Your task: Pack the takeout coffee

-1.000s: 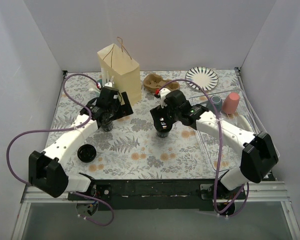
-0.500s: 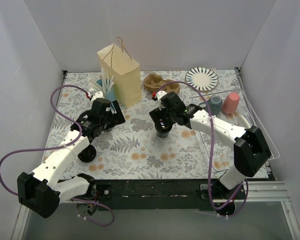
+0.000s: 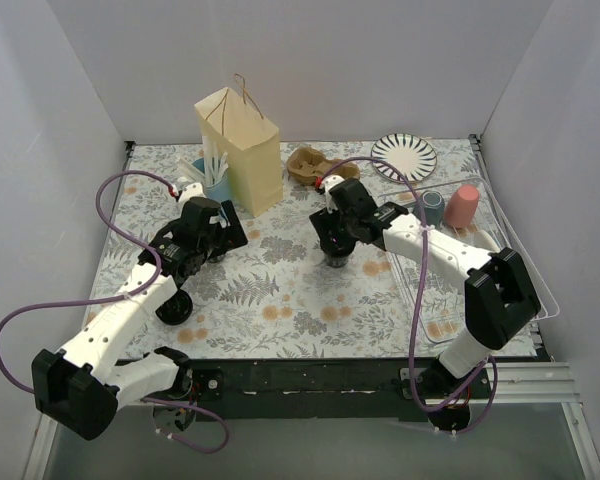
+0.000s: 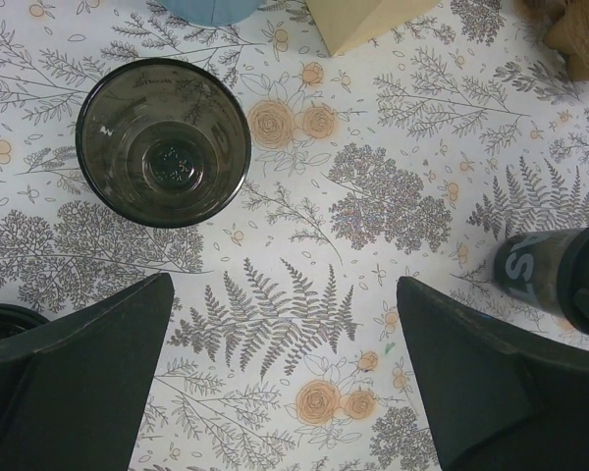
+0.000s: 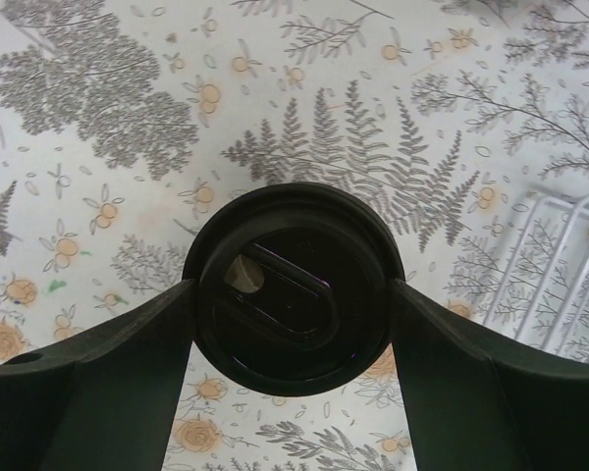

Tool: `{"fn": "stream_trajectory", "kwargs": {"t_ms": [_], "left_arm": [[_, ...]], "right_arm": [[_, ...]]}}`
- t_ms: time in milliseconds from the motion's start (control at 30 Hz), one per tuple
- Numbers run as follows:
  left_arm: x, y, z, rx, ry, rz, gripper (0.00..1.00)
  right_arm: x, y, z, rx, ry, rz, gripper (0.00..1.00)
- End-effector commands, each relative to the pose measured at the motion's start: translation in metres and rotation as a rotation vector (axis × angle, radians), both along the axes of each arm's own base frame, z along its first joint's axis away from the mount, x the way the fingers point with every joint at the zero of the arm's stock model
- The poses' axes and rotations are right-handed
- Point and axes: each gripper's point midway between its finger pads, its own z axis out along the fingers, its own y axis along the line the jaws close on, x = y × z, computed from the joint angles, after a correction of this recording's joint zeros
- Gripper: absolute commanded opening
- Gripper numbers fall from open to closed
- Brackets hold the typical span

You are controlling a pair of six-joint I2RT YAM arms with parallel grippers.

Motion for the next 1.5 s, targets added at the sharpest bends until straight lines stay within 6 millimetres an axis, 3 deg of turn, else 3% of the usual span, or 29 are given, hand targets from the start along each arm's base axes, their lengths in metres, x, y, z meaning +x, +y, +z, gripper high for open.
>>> {"fn": "stream_trajectory", "kwargs": {"t_ms": [0, 233, 400, 667, 700, 767, 800, 900, 967, 1000, 1033, 1133, 1167, 1200, 1233, 1267, 1333, 1433, 1467], "left_arm": [[-0.001, 0.008, 0.009, 0.025, -0.033, 0.022, 0.98], [-0.003, 0.017, 0.011, 0.053, -0.032, 0.053, 0.98], [-0.003, 0.021, 0.013, 0.066, -0.031, 0.076, 0.98], [0.009, 0.021, 0.034, 0.061, -0.034, 0.132, 0.98], [0.014, 0.019, 0.048, 0.047, -0.059, 0.132, 0.98], [0.024, 0.015, 0.052, 0.056, -0.062, 0.130, 0.98], [0.031, 0.011, 0.068, 0.045, -0.095, 0.118, 0.97], [0.054, -0.005, 0.089, 0.084, -0.165, 0.006, 0.88], [0.070, -0.020, 0.118, 0.128, -0.263, -0.128, 0.86], [0.080, -0.024, 0.117, 0.159, -0.265, -0.157, 0.86], [0.087, -0.030, 0.141, 0.158, -0.319, -0.180, 0.85], [0.114, -0.046, 0.148, 0.231, -0.326, -0.269, 0.80], [0.121, -0.051, 0.172, 0.245, -0.372, -0.294, 0.78], [0.127, -0.054, 0.176, 0.255, -0.378, -0.303, 0.79], [0.140, -0.062, 0.167, 0.272, -0.358, -0.329, 0.79], [0.146, -0.067, 0.183, 0.270, -0.393, -0.348, 0.79], [0.162, -0.078, 0.172, 0.303, -0.375, -0.394, 0.75], [0.177, -0.082, 0.178, 0.327, -0.395, -0.398, 0.73], [0.185, -0.086, 0.169, 0.333, -0.379, -0.407, 0.72]], "right_arm": [[0.026, -0.014, 0.013, 0.015, -0.037, -0.066, 0.83], [0.052, -0.037, 0.005, 0.050, -0.015, -0.134, 0.83], [0.067, -0.042, 0.007, 0.067, -0.017, -0.167, 0.87], [0.074, -0.044, 0.034, 0.092, -0.065, -0.190, 0.99], [0.073, -0.045, 0.040, 0.096, -0.075, -0.192, 0.99], [0.073, -0.047, 0.051, 0.099, -0.088, -0.198, 0.99], [0.072, -0.047, 0.059, 0.110, -0.103, -0.196, 0.99], [0.068, -0.050, 0.083, 0.134, -0.140, -0.190, 0.99], [0.063, -0.052, 0.094, 0.140, -0.152, -0.182, 0.99], [0.060, -0.053, 0.106, 0.159, -0.174, -0.178, 0.98], [0.056, -0.052, 0.110, 0.168, -0.175, -0.164, 0.99], [0.043, -0.054, 0.126, 0.205, -0.190, -0.138, 0.99], [0.039, -0.053, 0.128, 0.217, -0.191, -0.128, 0.98], [0.034, -0.053, 0.137, 0.239, -0.206, -0.120, 0.98], [0.028, -0.050, 0.136, 0.259, -0.195, -0.099, 0.98], [0.026, -0.051, 0.137, 0.265, -0.198, -0.097, 0.98], [0.015, -0.045, 0.144, 0.309, -0.191, -0.057, 0.98], [0.008, -0.045, 0.153, 0.331, -0.199, -0.040, 0.98], [0.008, -0.044, 0.155, 0.334, -0.203, -0.037, 0.98]]}}
